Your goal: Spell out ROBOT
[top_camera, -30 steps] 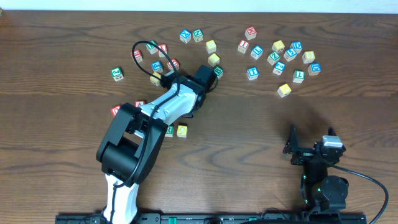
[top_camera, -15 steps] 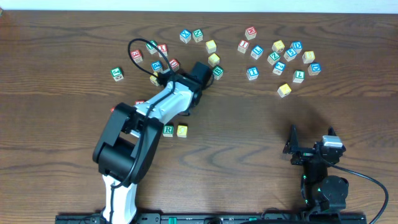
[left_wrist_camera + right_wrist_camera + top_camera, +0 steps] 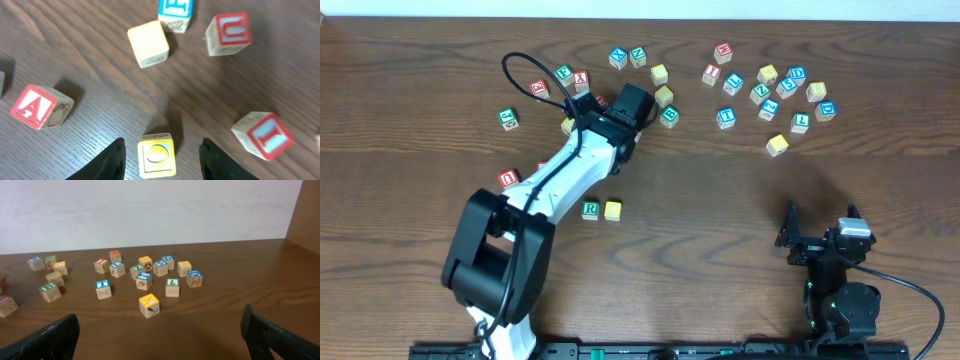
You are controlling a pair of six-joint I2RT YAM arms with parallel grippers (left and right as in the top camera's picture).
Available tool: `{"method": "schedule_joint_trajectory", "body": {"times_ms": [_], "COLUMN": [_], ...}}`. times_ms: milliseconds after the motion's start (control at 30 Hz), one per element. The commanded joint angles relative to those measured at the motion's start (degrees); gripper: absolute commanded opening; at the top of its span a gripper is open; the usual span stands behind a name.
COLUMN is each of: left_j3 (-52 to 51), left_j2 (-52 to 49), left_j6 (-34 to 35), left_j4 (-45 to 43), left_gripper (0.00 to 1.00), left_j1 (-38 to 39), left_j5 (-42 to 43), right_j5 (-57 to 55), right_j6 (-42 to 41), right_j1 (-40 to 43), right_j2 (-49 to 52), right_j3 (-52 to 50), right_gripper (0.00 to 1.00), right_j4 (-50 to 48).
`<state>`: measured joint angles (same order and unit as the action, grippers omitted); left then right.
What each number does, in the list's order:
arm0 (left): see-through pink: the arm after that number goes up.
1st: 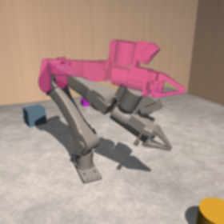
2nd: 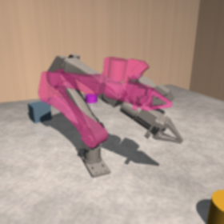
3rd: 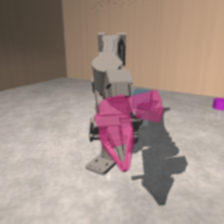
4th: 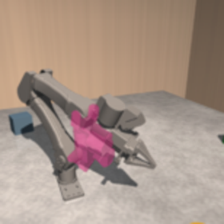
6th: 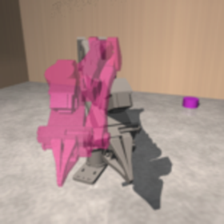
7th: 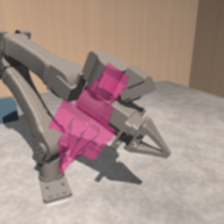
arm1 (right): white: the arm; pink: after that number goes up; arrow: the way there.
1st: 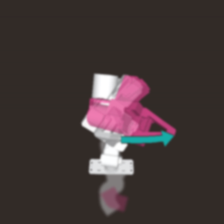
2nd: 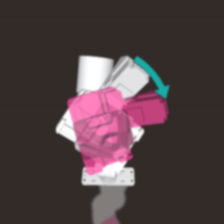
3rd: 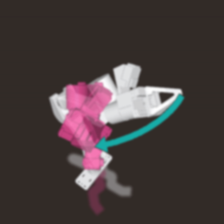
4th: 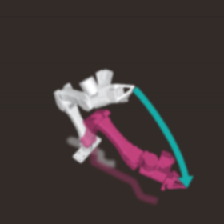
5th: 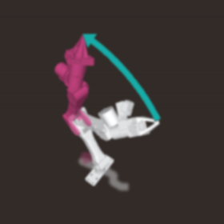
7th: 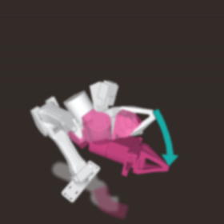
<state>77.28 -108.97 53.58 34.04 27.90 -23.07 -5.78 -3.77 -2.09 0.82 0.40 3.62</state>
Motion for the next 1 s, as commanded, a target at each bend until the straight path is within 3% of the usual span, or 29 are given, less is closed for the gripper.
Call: {"method": "schedule_joint_trajectory", "body": {"times_ms": [0, 67, 167, 267, 433, 600, 967], "left_j3": [1.6, 1.6, 1.6, 1.6, 1.6, 1.6, 1.6], "left_j2": [4.1, 6.0, 9.3, 12.6, 16.2, 16.7, 16.6], "left_j6": [-5.3, -9.3, -19.6, -34.3, -59.9, -66.1, -75.3], "left_j4": [0.0, -0.1, -0.4, -0.5, 2.5, 7.1, 11.7], "left_gripper": [0.47, 0.55, 0.56, 0.57, 0.57, 0.57, 0.57], "left_j1": [-0.2, -0.2, -0.2, -0.2, -0.3, -2.1, -11.0], "left_j5": [-1.6, -1.6, -1.6, -0.7, 9.2, 11.3, 32.7], "right_j5": [0.2, 0.2, 0.2, 0.2, 0.2, 0.2, 0.2], "right_j6": [0.7, 0.7, 0.7, 0.7, 0.7, 0.7, 0.7], "right_j1": [0.5, 0.5, 0.5, 0.5, 0.5, 0.5, 0.5], "right_j2": [-0.4, -0.4, -0.4, -0.4, -0.4, -0.4, -0.4], "right_j3": [-0.1, -0.1, -0.1, -0.1, -0.1, -0.1, -0.1], "right_gripper": [0.99, 0.99, 0.99, 0.99, 0.99, 0.99, 0.99], "right_j4": [0.2, 0.2, 0.2, 0.2, 0.2, 0.2, 0.2]}}
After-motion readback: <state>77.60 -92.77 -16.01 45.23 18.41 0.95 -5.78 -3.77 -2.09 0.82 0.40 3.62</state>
